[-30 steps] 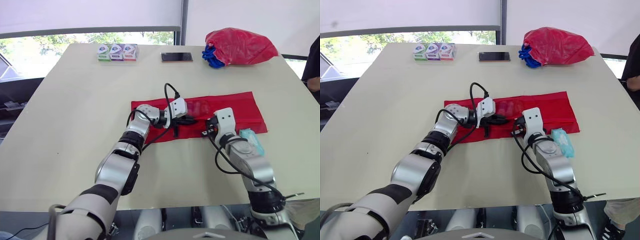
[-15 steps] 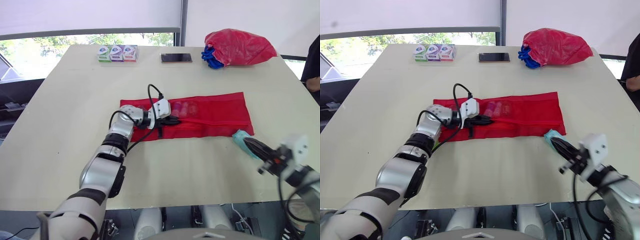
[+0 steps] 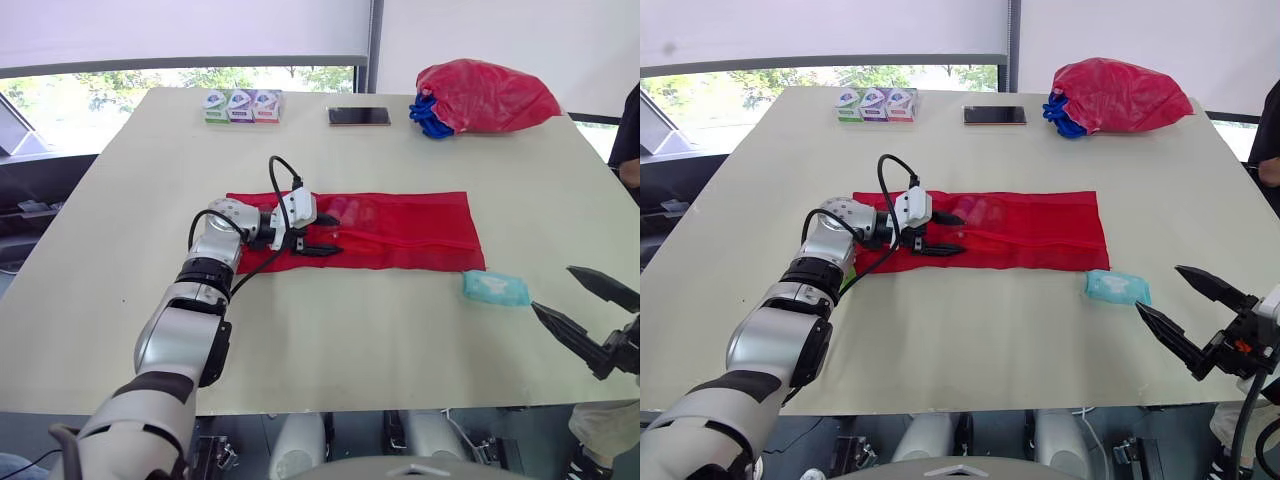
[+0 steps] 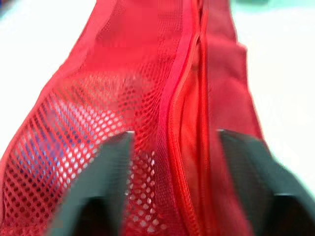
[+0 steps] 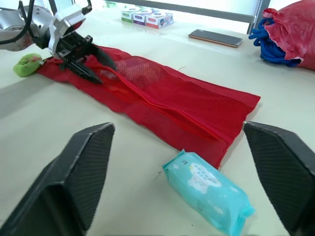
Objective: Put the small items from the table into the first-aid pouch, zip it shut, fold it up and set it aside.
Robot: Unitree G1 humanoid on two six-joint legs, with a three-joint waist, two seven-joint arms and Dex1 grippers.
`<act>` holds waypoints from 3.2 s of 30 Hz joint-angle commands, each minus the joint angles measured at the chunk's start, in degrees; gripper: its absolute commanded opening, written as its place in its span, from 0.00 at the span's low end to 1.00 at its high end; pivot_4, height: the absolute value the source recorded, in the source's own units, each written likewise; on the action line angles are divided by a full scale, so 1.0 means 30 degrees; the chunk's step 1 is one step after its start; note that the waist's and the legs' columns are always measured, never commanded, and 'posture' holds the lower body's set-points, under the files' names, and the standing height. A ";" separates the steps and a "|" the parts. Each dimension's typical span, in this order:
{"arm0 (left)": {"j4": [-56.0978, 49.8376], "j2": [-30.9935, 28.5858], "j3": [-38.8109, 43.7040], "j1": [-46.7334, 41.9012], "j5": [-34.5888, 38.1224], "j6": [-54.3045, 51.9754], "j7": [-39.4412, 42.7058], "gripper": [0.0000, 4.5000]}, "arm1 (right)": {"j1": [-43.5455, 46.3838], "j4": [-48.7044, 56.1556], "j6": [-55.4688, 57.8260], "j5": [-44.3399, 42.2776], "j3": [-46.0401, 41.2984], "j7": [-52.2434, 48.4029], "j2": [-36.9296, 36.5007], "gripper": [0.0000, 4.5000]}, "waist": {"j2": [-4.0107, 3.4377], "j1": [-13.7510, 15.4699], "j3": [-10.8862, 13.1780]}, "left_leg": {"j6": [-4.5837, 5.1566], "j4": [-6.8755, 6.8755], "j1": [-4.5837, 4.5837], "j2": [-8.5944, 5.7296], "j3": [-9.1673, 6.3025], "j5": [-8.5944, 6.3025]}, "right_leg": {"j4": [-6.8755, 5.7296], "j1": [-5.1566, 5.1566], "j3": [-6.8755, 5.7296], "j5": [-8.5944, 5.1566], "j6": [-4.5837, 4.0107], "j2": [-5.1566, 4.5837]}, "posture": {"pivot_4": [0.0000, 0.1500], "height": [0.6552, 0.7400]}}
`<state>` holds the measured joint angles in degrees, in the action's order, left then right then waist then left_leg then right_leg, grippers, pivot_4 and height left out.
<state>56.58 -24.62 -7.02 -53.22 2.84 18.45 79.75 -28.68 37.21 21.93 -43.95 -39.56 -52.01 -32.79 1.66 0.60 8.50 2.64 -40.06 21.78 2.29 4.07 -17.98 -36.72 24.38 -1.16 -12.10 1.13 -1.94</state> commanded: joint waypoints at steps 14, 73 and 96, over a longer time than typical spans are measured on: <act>-0.3035 0.5319 -0.1577 -0.0101 -0.1037 -0.1001 -0.5197 1.00 | -0.1417 0.2175 -0.0996 -0.1191 -0.1256 0.0353 -0.0441 1.00 | 0.0002 0.0104 0.0001 | 0.0024 -0.0002 0.0009 -0.0052 -0.0005 -0.0011 | 0.0007 -0.0005 0.0138 0.0025 0.0073 0.0054 | 1.00 1.00; 0.0289 0.9158 -0.1880 -0.2025 -0.3330 -0.2688 -0.9126 0.01 | 0.9944 -1.4125 -0.4262 0.8760 1.0291 -0.4093 -0.6021 1.00 | -0.0028 0.0061 -0.0010 | 0.0094 -0.0012 0.0030 -0.0099 0.0016 -0.0038 | 0.0052 -0.0011 0.0281 0.0050 0.0080 0.0115 | 1.00 1.00; -0.0203 0.9563 -0.2026 -0.1744 -0.2996 -0.3202 -0.8715 0.00 | 0.8245 -0.4080 0.5893 0.4907 0.8262 0.3098 -0.4067 0.04 | -0.0050 0.0070 -0.0020 | 0.0094 -0.0015 0.0023 -0.0091 -0.0003 -0.0039 | 0.0013 -0.0007 0.0278 0.0049 0.0101 0.0096 | 1.00 1.00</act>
<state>59.05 3.36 -13.02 -58.23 -7.11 8.74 53.36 -5.59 21.74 34.83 -28.24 -14.34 -48.22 -46.06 1.50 0.81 8.44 2.92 -40.11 21.85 2.02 4.07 -18.10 -36.69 24.36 -0.32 -11.95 1.43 -1.65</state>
